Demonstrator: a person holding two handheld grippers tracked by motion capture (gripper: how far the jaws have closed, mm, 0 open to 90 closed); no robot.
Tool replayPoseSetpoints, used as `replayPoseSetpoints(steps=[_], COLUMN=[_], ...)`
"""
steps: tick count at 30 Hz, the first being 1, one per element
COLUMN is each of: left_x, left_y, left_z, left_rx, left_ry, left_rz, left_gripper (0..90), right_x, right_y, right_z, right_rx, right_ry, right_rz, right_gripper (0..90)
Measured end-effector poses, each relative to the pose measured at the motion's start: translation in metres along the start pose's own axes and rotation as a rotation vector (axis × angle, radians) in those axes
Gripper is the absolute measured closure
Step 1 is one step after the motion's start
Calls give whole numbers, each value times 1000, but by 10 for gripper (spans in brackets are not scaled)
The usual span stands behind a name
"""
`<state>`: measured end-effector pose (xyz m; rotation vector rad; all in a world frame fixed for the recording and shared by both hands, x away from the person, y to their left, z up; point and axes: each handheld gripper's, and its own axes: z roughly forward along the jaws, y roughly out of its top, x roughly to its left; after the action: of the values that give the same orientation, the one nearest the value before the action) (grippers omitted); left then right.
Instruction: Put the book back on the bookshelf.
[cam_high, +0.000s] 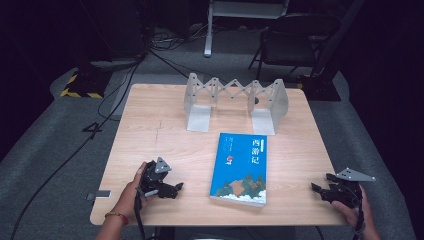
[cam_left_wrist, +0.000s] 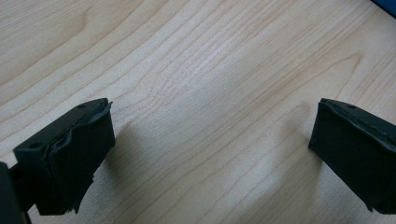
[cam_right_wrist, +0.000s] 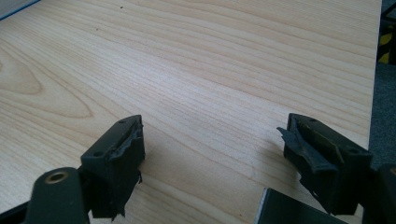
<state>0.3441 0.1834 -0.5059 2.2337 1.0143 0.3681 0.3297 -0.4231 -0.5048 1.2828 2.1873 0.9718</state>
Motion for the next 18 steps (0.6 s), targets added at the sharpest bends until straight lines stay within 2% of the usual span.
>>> replayPoseSetpoints(steps=[10,11,13,14,16,18], left_x=[-3,-4,-8,-10,-14,-23], left_y=[-2,-2,-4,-4,-5,-4], left_z=[-1,-2,-3,-4,-4,-3], left_rx=[0,2,-2,2,0,2], left_ry=[-11,-7,-11,-19,-34,-38], left_rz=[5,13,10,23,36,41], left_gripper=[3,7,7,6,4,2], right_x=[1,2,4,5,11,17], right_y=[0,1,2,4,7,15], right_z=[0,0,1,1,1,0], right_rx=[-1,-1,7,13,31,73], right_ry=[7,25,32,37,40,32], right_rz=[-6,-21,-25,-30,-74,-148], right_gripper=[229,230,230,230,240,262])
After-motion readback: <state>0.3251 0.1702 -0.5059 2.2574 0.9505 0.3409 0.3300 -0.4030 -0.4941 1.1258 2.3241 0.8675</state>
